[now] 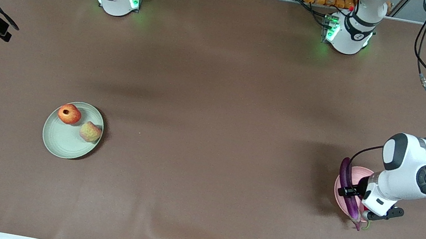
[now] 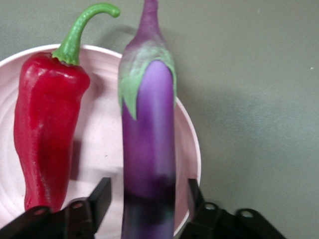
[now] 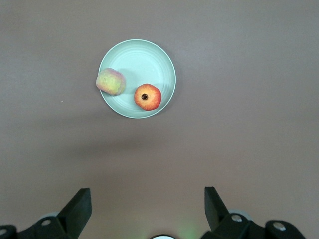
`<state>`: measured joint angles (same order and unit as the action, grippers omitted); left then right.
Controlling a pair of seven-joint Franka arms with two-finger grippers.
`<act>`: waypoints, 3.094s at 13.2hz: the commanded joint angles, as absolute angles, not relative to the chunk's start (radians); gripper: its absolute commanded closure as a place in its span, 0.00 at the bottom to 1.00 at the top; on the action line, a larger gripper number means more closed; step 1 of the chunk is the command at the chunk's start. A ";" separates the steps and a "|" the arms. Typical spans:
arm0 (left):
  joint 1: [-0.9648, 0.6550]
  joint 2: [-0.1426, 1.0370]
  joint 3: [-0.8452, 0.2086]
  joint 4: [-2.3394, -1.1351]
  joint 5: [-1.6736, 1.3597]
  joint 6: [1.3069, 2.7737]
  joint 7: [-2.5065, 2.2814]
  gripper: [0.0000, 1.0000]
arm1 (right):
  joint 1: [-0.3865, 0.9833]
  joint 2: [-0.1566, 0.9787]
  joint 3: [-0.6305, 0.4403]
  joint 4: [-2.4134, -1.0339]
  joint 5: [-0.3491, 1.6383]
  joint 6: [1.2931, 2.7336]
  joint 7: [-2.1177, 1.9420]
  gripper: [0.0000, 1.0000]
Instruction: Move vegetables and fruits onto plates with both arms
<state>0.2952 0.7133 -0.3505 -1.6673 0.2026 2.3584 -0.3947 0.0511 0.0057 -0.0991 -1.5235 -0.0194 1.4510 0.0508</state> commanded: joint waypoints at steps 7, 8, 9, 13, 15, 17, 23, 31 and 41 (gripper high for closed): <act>0.294 0.611 -0.405 -1.628 0.193 2.281 -0.417 0.00 | 0.060 0.034 -0.092 -1.503 -0.029 1.456 0.067 0.00; 0.301 0.573 -0.416 -1.625 0.193 2.260 -0.417 0.00 | 0.060 0.034 -0.092 -1.499 -0.031 1.454 0.067 0.00; 0.304 0.549 -0.428 -1.606 0.189 2.226 -0.416 0.00 | 0.058 0.034 -0.092 -1.488 -0.031 1.456 0.067 0.00; 0.298 0.511 -0.457 -1.490 0.187 2.043 -0.417 0.00 | 0.060 0.034 -0.092 -1.485 -0.031 1.453 0.066 0.00; 0.295 0.470 -0.460 -1.496 0.187 2.020 -0.414 0.00 | 0.060 0.034 -0.092 -1.485 -0.032 1.453 0.069 0.00; 0.293 0.422 -0.462 -1.497 0.189 1.956 -0.419 0.00 | 0.058 0.034 -0.092 -1.485 -0.031 1.451 0.069 0.00; 0.288 0.226 -0.480 -1.491 0.183 1.754 -0.397 0.00 | 0.057 0.034 -0.092 -1.485 -0.026 1.453 0.069 0.00; 0.291 0.035 -0.502 -1.451 0.046 1.545 -0.327 0.00 | 0.058 0.034 -0.092 -1.485 -0.025 1.453 0.069 0.00; -0.163 -0.138 -0.002 -1.658 0.037 1.490 -0.161 0.00 | 0.057 0.034 -0.092 -1.483 -0.028 1.453 0.069 0.00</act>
<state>-0.1579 -0.0696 -0.0100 -1.5882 0.0529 1.4973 -0.1765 0.0560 0.0283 -0.0952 -1.5028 -0.0193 1.4628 0.0523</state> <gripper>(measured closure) 0.000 0.000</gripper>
